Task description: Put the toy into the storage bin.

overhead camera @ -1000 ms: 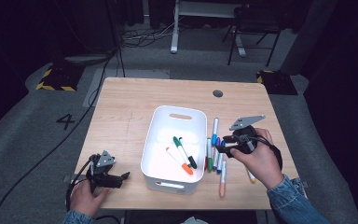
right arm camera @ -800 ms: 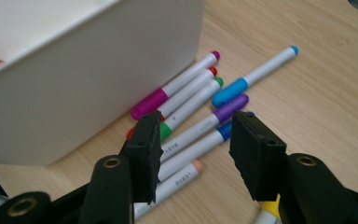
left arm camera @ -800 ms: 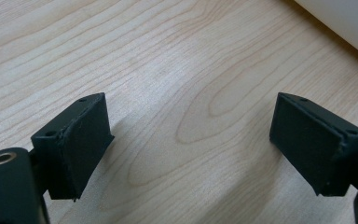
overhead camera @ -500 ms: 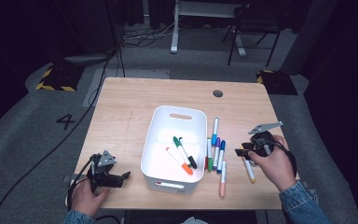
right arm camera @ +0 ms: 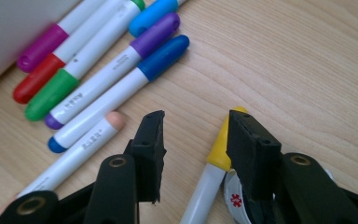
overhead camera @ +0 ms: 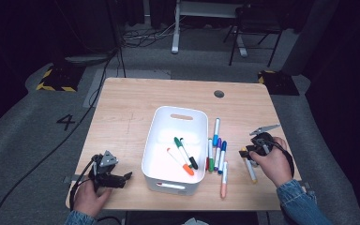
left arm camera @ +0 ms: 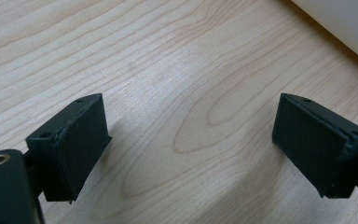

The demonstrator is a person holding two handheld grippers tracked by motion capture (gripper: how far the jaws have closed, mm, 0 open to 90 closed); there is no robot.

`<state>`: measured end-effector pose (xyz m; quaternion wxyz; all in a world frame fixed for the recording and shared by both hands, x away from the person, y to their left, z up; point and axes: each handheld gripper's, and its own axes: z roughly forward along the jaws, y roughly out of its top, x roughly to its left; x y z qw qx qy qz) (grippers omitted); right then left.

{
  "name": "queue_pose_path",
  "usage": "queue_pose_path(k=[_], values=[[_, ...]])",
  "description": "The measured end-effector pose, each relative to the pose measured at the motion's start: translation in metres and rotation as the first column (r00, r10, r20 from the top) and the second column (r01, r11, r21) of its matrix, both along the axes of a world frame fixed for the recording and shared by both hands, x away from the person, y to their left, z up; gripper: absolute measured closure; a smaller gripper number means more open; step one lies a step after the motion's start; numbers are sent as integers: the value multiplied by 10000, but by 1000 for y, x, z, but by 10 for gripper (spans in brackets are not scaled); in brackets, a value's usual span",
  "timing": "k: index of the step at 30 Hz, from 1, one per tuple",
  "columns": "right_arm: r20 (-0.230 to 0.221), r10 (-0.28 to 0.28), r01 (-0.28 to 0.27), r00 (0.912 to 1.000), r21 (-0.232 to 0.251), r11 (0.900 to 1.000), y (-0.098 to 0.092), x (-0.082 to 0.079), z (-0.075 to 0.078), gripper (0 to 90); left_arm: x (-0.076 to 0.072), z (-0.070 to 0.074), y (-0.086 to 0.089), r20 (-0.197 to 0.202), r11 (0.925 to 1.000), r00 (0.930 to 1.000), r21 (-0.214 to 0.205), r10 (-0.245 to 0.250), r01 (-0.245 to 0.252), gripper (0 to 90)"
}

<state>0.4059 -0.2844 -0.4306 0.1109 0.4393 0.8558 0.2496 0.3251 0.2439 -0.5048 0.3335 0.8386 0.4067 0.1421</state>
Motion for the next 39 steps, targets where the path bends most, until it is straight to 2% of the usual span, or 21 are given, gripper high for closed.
queue_pose_path(k=[2, 3, 8, 15, 27, 29, 31, 32, 33, 39], values=[[3, -57, 57, 10000, -80, 10000, -2, 3, -5, 567, 0, 0, 0, -10, 10000, 10000, -17, 2, -2, 108], [-51, -185, 184, 9998, -92, 9998, -3, 4, -7, 564, -1, 0, 0, 109, 10000, 9999, 60, 29, -30, 109], [-93, -427, 425, 9990, -273, 9987, -7, 8, -16, 563, -1, 0, 2, 23, 10000, 10000, -25, -72, 72, 112], [-236, -550, 539, 9982, -430, 9976, -8, 10, -25, 559, -1, 0, 2, 52, 9999, 9999, 44, -126, 126, 112], [-496, -24, 3, 9988, -425, 9991, 4, 0, -36, 563, -2, 0, 3, 57, 9999, 9999, 60, -134, 134, 112], [-565, 66, -94, 9984, -493, 9987, 6, -4, -37, 597, -2, 0, 3, 58, 9999, 9999, 61, -137, 136, 112], [-632, 226, -268, 9977, -676, 9973, 6, -8, -39, 657, -2, 0, 3, 62, 9999, 9999, 54, -145, 145, 112], [-633, 195, -236, 9978, -641, 9977, 6, -9, -39, 688, -2, 0, 3, 57, 9999, 9999, 61, -134, 134, 112], [-604, 163, -211, 9980, -799, 9966, 6, -10, -39, 734, -2, 0, 3, 60, 9999, 9999, 53, -143, 143, 112], [-754, 33, -100, 9971, -891, 9960, 8, -12, -38, 738, -2, 0, 3, 61, 9999, 9999, 55, -149, 149, 112]])
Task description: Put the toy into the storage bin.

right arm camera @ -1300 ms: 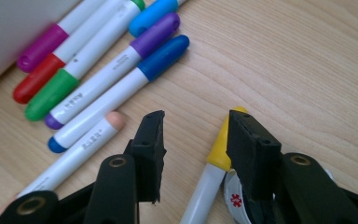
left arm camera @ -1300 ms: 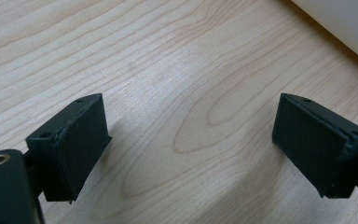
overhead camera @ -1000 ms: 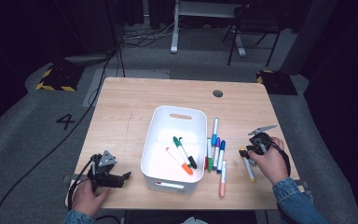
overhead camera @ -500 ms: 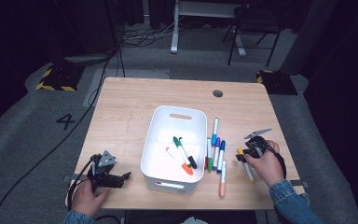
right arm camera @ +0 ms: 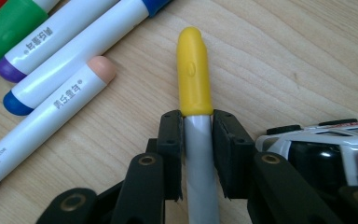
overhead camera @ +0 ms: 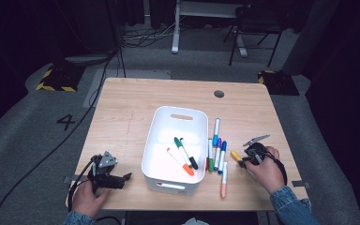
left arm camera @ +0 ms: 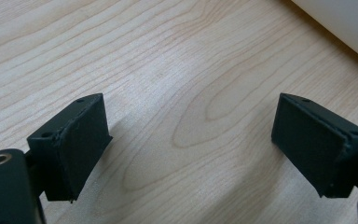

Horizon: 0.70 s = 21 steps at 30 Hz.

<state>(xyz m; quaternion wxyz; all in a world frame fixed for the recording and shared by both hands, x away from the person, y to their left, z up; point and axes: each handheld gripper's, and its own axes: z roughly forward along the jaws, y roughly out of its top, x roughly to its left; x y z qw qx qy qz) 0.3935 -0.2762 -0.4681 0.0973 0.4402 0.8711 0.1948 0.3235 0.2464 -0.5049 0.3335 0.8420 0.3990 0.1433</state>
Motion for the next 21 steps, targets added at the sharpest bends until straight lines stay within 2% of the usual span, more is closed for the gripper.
queue_pose_path(k=[8, 11, 14, 16, 21], values=[[-31, 107, -107, 9999, 24, 9999, 0, -2, 0, 732, 0, 0, 0, 1, 10000, 10000, -3, 4, -4, 112], [36, 131, -131, 9999, 67, 9999, 0, -5, -1, 681, 0, 0, 0, -5, 10000, 10000, 5, 15, -15, 112], [64, 85, -86, 9999, 74, 9999, -1, -7, -1, 680, 0, 0, 0, -1, 10000, 10000, 2, 38, -38, 112], [83, 176, -176, 9998, 82, 9998, -2, -9, -1, 758, 0, 0, 0, 4, 10000, 10000, 2, 10, -10, 112], [-25, 88, -88, 10000, 26, 10000, -2, -10, 0, 770, 0, 0, 0, -7, 10000, 10000, -2, 37, -37, 112]])
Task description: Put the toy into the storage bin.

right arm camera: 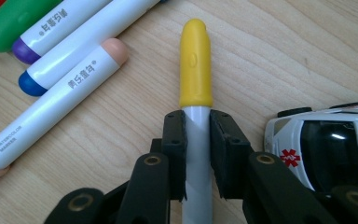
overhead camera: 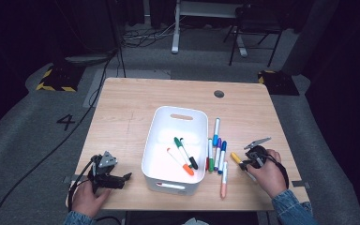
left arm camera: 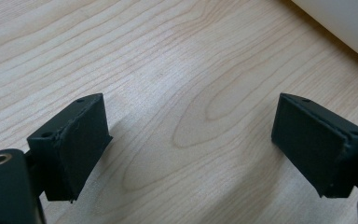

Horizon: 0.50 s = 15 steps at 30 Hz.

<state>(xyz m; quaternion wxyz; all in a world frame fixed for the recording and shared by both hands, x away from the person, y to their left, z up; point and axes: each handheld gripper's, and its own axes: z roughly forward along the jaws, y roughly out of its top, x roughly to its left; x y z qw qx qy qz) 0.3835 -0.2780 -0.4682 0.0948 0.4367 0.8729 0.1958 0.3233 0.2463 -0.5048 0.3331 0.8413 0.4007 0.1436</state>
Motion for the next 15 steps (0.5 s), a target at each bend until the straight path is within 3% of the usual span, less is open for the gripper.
queue_pose_path(k=[6, 15], values=[[64, 30, -32, 10000, 304, 9995, 1, -1, 7, 770, 0, 0, 0, 2, 10000, 10000, 8, -26, 26, 112], [651, 362, -418, 9972, 867, 9954, 6, -6, 45, 770, 0, 0, 0, 6, 10000, 10000, 9, -22, 22, 112]])
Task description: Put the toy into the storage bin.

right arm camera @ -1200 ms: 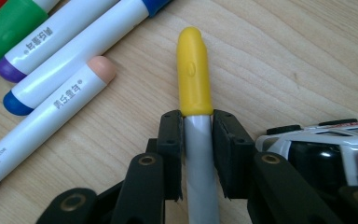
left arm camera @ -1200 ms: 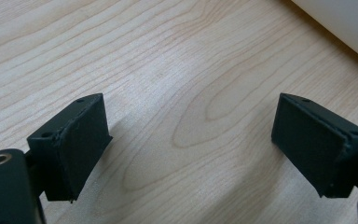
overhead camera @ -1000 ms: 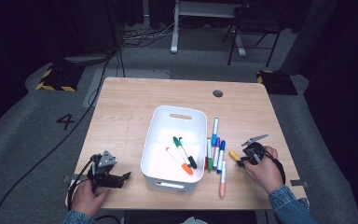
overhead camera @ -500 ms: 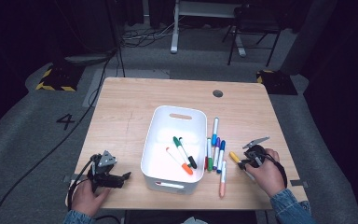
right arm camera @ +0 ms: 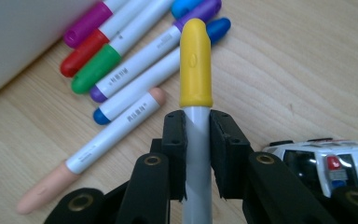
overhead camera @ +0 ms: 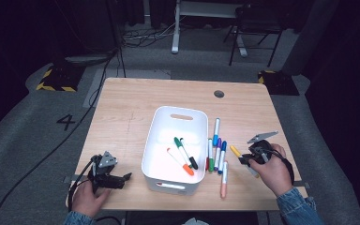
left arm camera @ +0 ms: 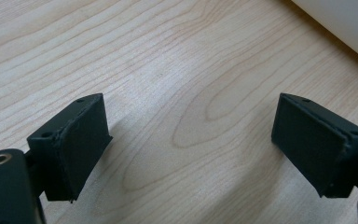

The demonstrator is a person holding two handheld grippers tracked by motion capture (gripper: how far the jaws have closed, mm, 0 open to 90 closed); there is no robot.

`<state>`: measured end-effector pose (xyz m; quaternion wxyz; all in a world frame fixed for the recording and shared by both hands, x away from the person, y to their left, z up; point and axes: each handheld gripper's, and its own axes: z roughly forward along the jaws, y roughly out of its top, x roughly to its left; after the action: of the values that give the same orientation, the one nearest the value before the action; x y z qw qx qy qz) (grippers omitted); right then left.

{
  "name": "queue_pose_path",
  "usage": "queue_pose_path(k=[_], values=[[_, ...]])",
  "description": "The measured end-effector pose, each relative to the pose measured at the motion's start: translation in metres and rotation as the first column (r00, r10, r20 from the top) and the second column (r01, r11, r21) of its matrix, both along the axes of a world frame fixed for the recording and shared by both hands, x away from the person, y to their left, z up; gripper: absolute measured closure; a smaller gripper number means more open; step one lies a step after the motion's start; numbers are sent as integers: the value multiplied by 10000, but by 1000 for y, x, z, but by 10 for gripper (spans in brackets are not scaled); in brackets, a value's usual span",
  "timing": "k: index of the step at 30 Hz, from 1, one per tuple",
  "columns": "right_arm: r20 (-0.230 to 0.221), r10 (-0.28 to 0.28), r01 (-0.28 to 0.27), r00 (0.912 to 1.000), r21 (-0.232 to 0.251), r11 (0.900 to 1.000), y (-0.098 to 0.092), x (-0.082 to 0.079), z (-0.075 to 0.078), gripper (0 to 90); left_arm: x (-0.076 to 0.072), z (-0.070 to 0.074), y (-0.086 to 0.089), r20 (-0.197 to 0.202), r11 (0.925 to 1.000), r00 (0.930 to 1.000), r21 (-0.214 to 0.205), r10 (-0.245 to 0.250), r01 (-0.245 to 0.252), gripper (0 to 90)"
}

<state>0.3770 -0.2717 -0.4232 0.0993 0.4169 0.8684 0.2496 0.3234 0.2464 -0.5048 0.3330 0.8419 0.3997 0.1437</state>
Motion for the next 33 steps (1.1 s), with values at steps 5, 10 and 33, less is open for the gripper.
queue_pose_path(k=[5, 10, 33], values=[[172, 313, -320, 9994, 427, 9986, 1, -2, 17, 770, 0, 0, 0, -33, 10000, 10000, -31, 23, -23, 112], [354, 613, -633, 9975, 602, 9962, 5, -5, 33, 770, 0, 0, 0, -31, 10000, 10000, -32, 7, -7, 112], [1169, 2142, -2273, 9698, 1138, 9672, 49, -12, 96, 770, -2, 0, 0, -2, 10000, 10000, -21, 7, -7, 111]])
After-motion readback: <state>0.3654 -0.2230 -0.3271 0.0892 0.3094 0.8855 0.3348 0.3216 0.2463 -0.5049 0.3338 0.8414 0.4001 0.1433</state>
